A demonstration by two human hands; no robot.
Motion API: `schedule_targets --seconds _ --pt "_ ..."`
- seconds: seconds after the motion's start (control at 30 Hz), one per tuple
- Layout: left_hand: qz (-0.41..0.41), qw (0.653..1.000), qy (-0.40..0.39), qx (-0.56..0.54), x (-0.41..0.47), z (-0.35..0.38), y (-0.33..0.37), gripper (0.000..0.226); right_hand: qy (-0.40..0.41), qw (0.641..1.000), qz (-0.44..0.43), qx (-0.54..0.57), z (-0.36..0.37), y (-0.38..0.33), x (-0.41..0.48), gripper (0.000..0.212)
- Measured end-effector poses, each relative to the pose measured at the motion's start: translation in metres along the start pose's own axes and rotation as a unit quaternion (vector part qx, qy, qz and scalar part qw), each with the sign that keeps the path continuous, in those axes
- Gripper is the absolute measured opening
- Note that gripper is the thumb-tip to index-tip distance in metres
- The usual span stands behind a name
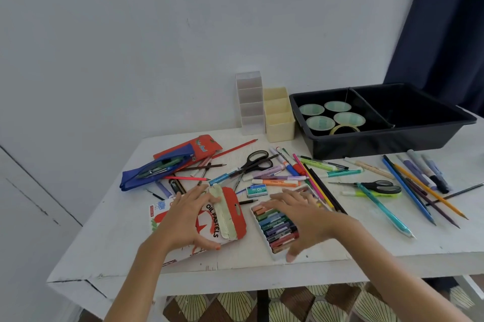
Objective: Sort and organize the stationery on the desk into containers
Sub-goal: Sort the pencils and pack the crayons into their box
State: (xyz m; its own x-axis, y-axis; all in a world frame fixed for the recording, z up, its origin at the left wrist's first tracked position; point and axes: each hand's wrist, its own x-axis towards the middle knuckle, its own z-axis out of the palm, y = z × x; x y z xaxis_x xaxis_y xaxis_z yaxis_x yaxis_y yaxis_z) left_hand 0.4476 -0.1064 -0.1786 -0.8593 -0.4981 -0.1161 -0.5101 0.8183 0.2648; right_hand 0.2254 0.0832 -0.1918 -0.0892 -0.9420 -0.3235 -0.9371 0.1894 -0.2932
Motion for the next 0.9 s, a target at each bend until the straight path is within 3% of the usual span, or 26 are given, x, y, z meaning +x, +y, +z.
schedule_targets --seconds 0.13,0.4,0.9 --pt "0.008 1.000 -0.023 -0.012 -0.002 0.001 -0.001 0.093 -0.053 0.997 -0.029 -0.054 -0.009 0.002 0.023 0.122" --pt "0.016 0.998 -0.043 -0.053 -0.002 0.004 -0.001 0.087 0.014 0.992 -0.090 0.087 -0.011 0.000 0.014 0.107" --pt "0.074 0.986 -0.108 -0.104 0.008 0.005 0.025 0.083 0.017 0.984 -0.113 0.140 -0.010 -0.004 0.033 0.092"
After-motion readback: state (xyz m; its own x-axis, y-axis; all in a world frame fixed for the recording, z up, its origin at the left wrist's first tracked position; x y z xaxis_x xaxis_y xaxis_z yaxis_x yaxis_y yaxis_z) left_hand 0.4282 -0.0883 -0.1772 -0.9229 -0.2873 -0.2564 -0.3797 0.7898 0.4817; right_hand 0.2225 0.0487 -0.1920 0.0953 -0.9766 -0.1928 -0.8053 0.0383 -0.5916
